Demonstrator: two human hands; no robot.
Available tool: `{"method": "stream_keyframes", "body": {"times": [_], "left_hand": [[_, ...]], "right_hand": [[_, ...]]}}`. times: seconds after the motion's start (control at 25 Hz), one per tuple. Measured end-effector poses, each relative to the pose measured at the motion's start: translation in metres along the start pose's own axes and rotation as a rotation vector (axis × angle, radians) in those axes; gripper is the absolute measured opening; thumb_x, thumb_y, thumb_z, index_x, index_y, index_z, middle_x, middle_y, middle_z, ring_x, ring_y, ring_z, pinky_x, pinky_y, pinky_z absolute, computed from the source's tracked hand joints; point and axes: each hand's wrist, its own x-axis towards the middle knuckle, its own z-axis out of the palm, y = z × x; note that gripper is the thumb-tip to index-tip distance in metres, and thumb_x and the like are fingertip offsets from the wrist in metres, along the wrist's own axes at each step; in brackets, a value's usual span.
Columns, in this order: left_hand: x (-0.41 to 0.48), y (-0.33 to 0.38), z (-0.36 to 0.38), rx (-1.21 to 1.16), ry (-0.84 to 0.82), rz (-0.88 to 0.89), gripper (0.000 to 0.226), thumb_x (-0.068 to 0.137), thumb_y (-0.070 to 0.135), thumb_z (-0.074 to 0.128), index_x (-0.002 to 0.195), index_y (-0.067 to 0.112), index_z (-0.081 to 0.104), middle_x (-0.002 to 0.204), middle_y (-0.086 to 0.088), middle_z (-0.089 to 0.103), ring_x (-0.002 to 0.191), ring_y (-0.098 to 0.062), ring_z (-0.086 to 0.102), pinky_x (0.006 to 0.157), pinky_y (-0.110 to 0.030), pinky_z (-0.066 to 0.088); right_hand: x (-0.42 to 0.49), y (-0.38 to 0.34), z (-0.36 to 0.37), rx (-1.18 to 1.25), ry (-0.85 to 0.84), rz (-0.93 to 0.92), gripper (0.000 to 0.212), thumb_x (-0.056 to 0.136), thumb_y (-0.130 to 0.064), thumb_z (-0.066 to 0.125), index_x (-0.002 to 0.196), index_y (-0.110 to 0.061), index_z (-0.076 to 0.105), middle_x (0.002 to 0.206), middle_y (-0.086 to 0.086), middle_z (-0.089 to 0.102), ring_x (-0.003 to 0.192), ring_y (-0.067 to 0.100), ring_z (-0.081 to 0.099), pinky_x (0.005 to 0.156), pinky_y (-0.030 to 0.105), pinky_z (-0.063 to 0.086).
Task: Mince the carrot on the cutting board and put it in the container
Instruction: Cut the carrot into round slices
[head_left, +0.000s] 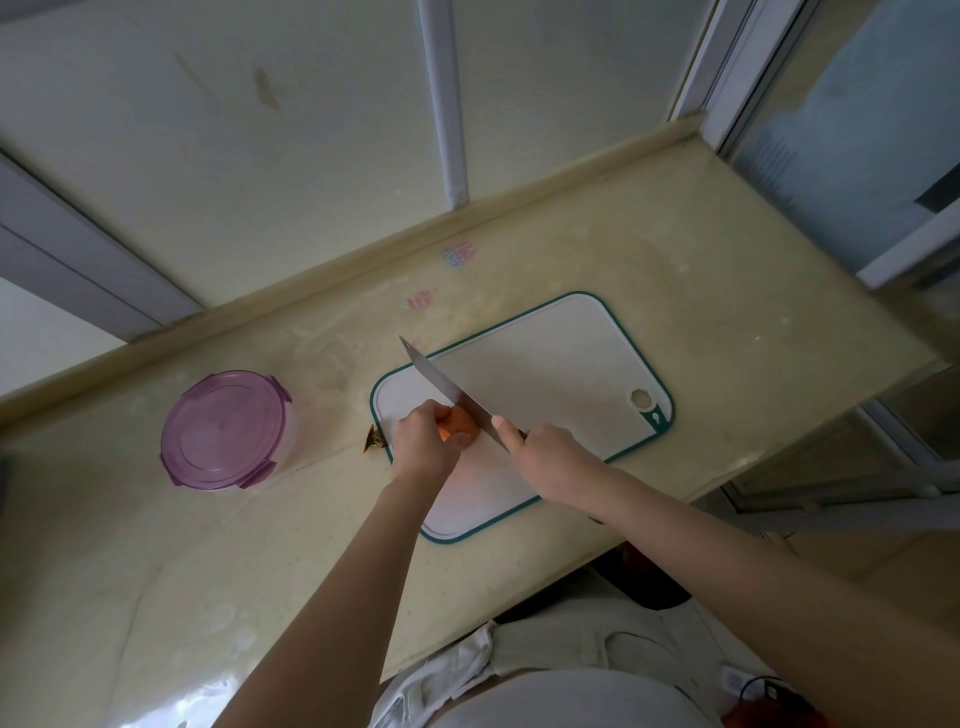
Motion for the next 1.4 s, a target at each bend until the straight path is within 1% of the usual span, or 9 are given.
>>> {"method": "stream_keyframes", "body": {"times": [0.2,0.36,0.52,0.76,0.92,1.08,1.2,1.32,1.4], "left_hand": [[0.001,-0.002,0.0,0.037,-0.016,0.03,0.042,0.081,0.024,0.071,0.119,0.013,0.057,0.112,-0.003,0.061,0.097,-0.016,0.053,0.081,-0.022,0.039],[-0.003,0.002,0.001,0.042,0.002,0.048,0.041,0.08,0.024,0.072,0.116,0.013,0.057,0.109,-0.003,0.06,0.09,-0.013,0.049,0.077,-0.022,0.038],[0.0,0.002,-0.003,0.027,-0.007,0.019,0.04,0.08,0.022,0.072,0.116,0.011,0.057,0.109,-0.005,0.061,0.089,-0.013,0.048,0.078,-0.022,0.038],[0.004,-0.001,-0.005,0.033,-0.018,0.023,0.043,0.076,0.022,0.076,0.114,0.01,0.06,0.109,-0.006,0.063,0.099,-0.02,0.055,0.08,-0.024,0.04],[0.004,-0.001,-0.002,0.047,-0.008,0.018,0.041,0.076,0.024,0.076,0.113,0.012,0.06,0.107,-0.004,0.063,0.095,-0.019,0.055,0.081,-0.025,0.043],[0.002,0.0,-0.001,0.055,0.008,0.019,0.039,0.077,0.022,0.075,0.111,0.013,0.059,0.104,-0.003,0.062,0.088,-0.013,0.05,0.076,-0.022,0.039],[0.003,0.0,-0.001,0.06,0.009,0.018,0.041,0.077,0.024,0.075,0.113,0.012,0.058,0.107,-0.004,0.062,0.09,-0.014,0.05,0.077,-0.022,0.039],[0.004,0.001,-0.002,0.067,0.008,0.027,0.042,0.077,0.024,0.075,0.114,0.011,0.058,0.109,-0.005,0.062,0.09,-0.014,0.048,0.078,-0.022,0.039],[0.004,0.001,-0.002,0.068,0.004,0.033,0.042,0.077,0.024,0.075,0.114,0.011,0.059,0.109,-0.005,0.062,0.092,-0.015,0.05,0.077,-0.022,0.038]], "right_hand": [[0.005,0.006,-0.006,0.057,-0.009,0.014,0.057,0.097,-0.059,0.021,0.06,-0.017,0.031,0.064,0.002,0.039,0.056,0.013,0.037,0.05,0.025,0.028],[-0.002,0.004,-0.006,0.1,-0.017,-0.007,0.04,0.102,-0.049,0.017,0.065,-0.033,0.019,0.064,0.001,0.032,0.057,0.013,0.033,0.06,0.027,0.035],[-0.01,0.013,-0.005,0.097,-0.046,-0.042,0.052,0.098,-0.057,0.021,0.063,-0.021,0.035,0.065,0.004,0.042,0.055,0.013,0.038,0.054,0.023,0.033],[-0.035,0.04,-0.006,0.072,-0.022,0.023,0.06,0.099,-0.054,0.024,0.056,-0.013,0.031,0.056,0.002,0.038,0.049,0.014,0.036,0.049,0.027,0.028],[-0.025,0.033,-0.002,0.061,-0.008,0.0,0.061,0.098,-0.055,0.024,0.055,-0.013,0.033,0.055,0.002,0.04,0.048,0.014,0.037,0.049,0.027,0.03],[-0.003,0.02,0.003,0.068,-0.032,-0.046,0.058,0.097,-0.058,0.021,0.061,-0.016,0.038,0.062,0.004,0.044,0.054,0.012,0.04,0.052,0.023,0.033],[0.01,0.009,0.003,0.095,-0.002,-0.038,0.058,0.098,-0.058,0.021,0.059,-0.017,0.036,0.062,0.003,0.042,0.056,0.015,0.042,0.051,0.027,0.031],[0.015,0.007,0.002,0.094,-0.021,-0.036,0.047,0.1,-0.053,0.019,0.062,-0.028,0.028,0.065,0.002,0.037,0.069,0.022,0.045,0.063,0.029,0.035],[0.017,0.007,0.003,0.115,-0.014,-0.036,0.054,0.099,-0.056,0.019,0.06,-0.022,0.033,0.065,0.003,0.041,0.067,0.021,0.046,0.063,0.029,0.035]]}}
